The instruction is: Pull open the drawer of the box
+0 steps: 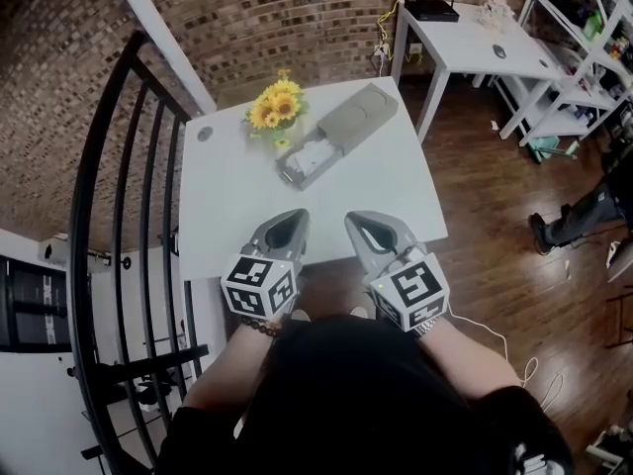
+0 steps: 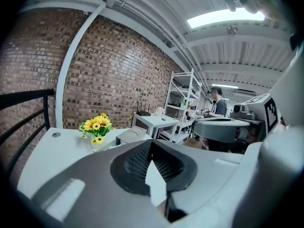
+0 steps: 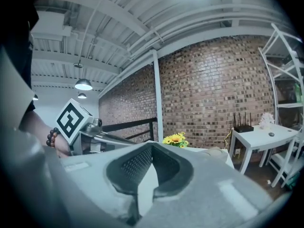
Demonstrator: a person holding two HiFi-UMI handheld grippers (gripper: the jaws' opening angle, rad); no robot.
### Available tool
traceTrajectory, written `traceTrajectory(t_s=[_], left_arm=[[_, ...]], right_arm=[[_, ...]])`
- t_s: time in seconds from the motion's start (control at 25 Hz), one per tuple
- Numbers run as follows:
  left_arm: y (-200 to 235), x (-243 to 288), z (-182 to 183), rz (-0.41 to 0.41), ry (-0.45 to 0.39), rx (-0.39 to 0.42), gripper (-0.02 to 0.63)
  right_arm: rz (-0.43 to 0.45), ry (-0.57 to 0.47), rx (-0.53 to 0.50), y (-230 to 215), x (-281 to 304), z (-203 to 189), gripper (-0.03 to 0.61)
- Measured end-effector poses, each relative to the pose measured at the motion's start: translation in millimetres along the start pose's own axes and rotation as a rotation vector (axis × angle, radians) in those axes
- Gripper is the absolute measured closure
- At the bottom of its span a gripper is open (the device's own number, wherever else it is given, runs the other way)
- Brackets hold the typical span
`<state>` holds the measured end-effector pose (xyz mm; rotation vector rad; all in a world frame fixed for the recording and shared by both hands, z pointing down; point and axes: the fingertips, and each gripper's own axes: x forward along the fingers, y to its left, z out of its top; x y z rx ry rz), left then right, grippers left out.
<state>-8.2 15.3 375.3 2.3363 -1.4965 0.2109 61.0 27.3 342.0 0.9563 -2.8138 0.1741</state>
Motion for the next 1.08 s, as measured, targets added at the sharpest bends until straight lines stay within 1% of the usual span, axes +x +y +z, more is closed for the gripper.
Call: traceTrajectory(t_s=[0.2, 0.44, 0.84, 1.08], left_arm=[[-3, -10, 2, -0.041, 0.005, 0.038, 0.598], [6, -30, 7, -0.077, -0.002, 0.072, 0.598], [21, -49, 2, -0.134, -0.004, 0.067, 0.598], [29, -57, 1, -0.148, -0.002, 0.066, 0.598]], right_arm=[[-0.019, -0.019, -0.016, 12, 7, 9, 0.589], [-0.044, -0.019, -0.02, 39, 16, 12, 0.589], [-0.097, 0.007, -0.038, 66, 26, 11, 0.589], [-0.112, 0.015, -0.044, 78, 33, 13, 0.589]])
